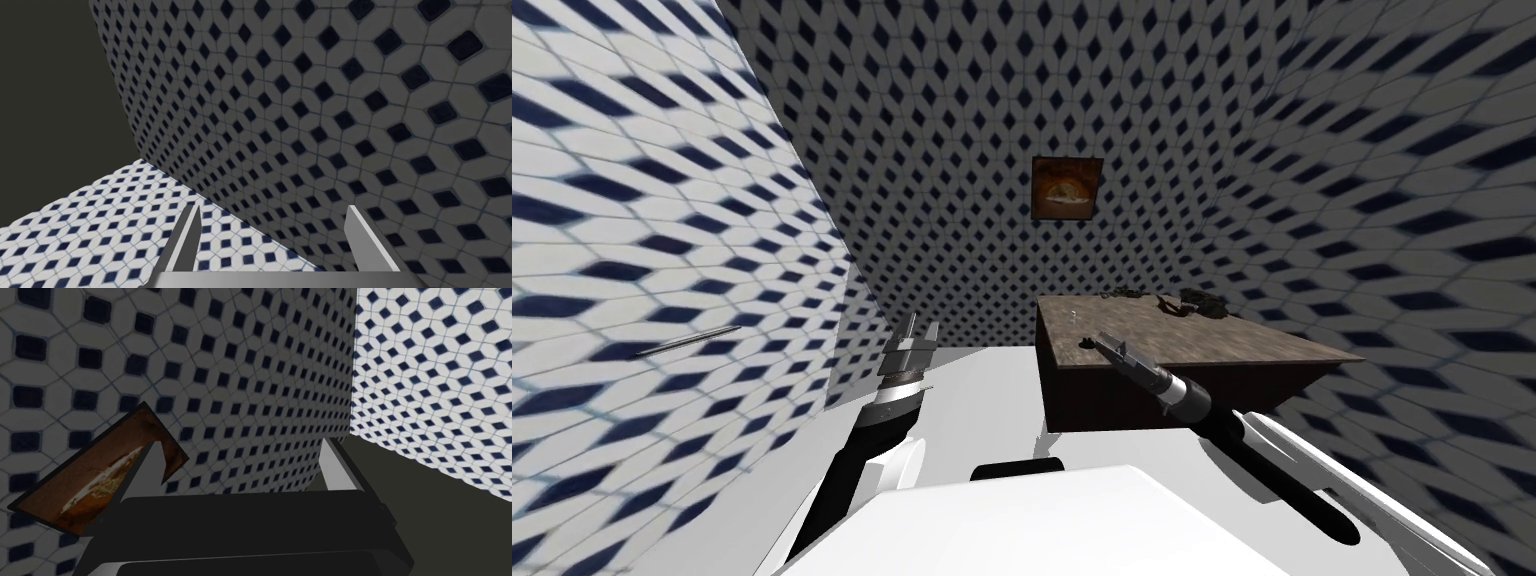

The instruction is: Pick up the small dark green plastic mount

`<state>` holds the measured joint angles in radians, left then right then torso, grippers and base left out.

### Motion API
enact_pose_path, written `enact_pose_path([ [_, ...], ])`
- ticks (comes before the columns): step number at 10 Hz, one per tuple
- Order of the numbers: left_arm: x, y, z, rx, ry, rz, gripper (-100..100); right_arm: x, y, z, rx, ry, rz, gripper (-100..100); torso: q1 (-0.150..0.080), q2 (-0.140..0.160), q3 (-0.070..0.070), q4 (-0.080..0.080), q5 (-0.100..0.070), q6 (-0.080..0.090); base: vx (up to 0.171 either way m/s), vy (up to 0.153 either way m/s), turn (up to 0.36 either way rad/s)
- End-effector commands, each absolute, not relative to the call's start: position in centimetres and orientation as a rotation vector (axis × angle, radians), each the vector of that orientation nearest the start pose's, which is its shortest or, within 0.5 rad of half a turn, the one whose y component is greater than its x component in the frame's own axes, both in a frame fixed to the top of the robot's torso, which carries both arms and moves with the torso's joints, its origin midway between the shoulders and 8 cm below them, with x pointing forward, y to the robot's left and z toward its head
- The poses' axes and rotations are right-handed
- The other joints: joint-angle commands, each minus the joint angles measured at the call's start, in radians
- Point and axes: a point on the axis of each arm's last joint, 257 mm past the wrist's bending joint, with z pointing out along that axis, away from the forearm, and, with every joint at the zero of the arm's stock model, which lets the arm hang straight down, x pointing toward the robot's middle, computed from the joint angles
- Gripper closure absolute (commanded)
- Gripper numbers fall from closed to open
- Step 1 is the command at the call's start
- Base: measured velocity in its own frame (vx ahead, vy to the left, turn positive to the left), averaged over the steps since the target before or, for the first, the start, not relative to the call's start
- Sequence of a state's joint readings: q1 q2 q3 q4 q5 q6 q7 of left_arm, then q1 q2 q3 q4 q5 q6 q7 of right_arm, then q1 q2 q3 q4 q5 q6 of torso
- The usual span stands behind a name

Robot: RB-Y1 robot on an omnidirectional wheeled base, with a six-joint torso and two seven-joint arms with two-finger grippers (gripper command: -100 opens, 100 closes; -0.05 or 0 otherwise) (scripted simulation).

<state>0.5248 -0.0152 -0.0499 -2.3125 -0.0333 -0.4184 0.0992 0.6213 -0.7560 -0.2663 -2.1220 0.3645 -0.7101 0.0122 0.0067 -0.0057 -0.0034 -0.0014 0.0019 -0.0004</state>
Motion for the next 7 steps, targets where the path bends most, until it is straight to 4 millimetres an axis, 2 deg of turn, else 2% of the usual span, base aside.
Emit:
enact_pose_path([
  [1, 35.2, 26.5, 1.5, -0.753, 0.639, -1.396, 0, 33.0, -28.1, -6.8, -0.350, 1.422, 0.724, -100, 0.000, 0.000, 0.000, 0.000, 0.000, 0.000, 0.109, 0.117, -0.105],
  [4, 35.2, 26.5, 1.5, -0.753, 0.639, -1.396, 0, 33.0, -28.5, -8.5, -0.490, 1.501, 0.642, -100, 0.000, -0.003, -0.002, -0.001, 0.000, 0.000, 0.095, 0.116, -0.073],
  [5, 35.2, 26.5, 1.5, -0.753, 0.639, -1.396, 0, 32.9, -29.5, -9.7, -0.549, 1.541, 0.582, -100, -0.001, -0.002, -0.001, 0.000, 0.000, 0.000, 0.113, 0.130, -0.114],
  [6, 35.2, 26.5, 1.5, -0.753, 0.639, -1.396, 0, 32.9, -29.4, -10.1, -0.591, 1.557, 0.568, -100, 0.001, -0.003, -0.002, -0.001, 0.000, 0.000, 0.088, 0.110, -0.071],
  [7, 35.2, 26.5, 1.5, -0.753, 0.639, -1.396, 0, 32.8, -30.4, -11.3, -0.651, 1.596, 0.511, -100, -0.001, -0.002, -0.001, -0.001, 0.000, 0.000, 0.098, 0.117, -0.108],
])
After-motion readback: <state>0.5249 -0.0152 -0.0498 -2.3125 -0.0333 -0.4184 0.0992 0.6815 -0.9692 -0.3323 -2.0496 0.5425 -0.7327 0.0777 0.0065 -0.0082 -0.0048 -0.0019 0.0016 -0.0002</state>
